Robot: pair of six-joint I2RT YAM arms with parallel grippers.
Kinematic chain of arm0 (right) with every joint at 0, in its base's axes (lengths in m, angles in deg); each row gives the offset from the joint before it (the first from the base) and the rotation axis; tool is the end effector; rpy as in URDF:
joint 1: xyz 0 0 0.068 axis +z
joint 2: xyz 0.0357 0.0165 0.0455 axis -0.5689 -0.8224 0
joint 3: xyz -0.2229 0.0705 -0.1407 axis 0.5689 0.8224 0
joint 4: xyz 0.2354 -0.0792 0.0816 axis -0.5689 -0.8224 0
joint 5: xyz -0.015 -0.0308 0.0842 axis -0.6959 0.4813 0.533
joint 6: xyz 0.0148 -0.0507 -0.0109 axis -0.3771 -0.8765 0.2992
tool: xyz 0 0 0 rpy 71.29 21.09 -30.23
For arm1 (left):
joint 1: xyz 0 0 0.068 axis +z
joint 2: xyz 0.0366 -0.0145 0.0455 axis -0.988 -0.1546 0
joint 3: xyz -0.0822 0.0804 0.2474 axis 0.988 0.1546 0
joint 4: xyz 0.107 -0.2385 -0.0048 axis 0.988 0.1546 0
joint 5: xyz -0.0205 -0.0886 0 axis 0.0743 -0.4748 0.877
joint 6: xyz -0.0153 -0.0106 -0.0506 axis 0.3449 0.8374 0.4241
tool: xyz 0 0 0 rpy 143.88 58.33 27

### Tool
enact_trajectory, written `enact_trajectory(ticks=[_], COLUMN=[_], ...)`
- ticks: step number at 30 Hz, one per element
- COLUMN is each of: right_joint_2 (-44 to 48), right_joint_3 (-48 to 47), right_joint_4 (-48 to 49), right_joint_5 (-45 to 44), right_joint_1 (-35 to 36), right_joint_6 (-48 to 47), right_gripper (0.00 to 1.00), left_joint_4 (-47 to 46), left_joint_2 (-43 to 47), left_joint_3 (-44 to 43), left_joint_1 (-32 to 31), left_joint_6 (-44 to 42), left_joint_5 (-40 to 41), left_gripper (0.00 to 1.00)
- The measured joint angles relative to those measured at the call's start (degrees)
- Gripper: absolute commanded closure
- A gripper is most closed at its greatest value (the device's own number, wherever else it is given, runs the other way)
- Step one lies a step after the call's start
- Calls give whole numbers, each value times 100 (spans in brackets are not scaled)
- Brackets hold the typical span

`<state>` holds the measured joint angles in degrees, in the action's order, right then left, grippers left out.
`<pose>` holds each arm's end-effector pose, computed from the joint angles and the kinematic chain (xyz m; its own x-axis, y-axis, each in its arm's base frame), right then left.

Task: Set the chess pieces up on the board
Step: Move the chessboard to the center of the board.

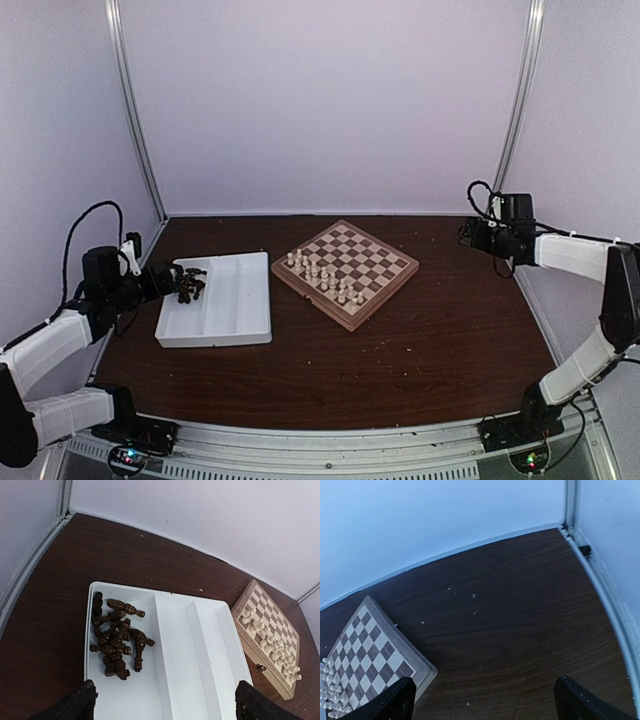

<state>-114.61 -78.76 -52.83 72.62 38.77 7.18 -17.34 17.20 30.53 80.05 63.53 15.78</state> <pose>0.3194 0.0250 0.2453 -0.5235 0.2881 -0.8018 0.0521 0.9501 0.3074 0.2018 -0.0113 0.2144 -0.4678 -0.4666 -0.7506 -0.0188 0.8543 -0.5194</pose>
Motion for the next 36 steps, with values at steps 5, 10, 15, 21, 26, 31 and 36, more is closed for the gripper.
enact_trajectory(ticks=[5,10,15,21,26,31,36], right_joint_2=[-1058,-1926,-2306,-2990,-3499,-3569,-3569], right_joint_3=[-796,-1495,-1757,-2470,-2900,-2907,-2907], right_joint_4=[-234,-433,-544,-678,-748,-828,-822], right_joint_5=[1360,2085,2277,2457,2540,2579,2658], right_joint_1=[0,68,212,365,448,575,627], right_joint_6=[140,221,229,227,232,258,310], right_gripper=[0,0,0,1,1,0,1], left_joint_4=[553,977,1377,1770,1930,2004,2179], left_joint_2=[24,-208,-592,-1333,-2238,-3213,-4140], left_joint_3=[-216,-645,-1012,-1325,-2052,-3132,-4186], left_joint_1=[0,0,0,-13,-260,-649,-1023], left_joint_6=[94,144,188,181,114,-4,-179], left_joint_5=[-413,-831,-876,-876,-879,-898,-901], left_gripper=[4,10,16,19,18,18,19])
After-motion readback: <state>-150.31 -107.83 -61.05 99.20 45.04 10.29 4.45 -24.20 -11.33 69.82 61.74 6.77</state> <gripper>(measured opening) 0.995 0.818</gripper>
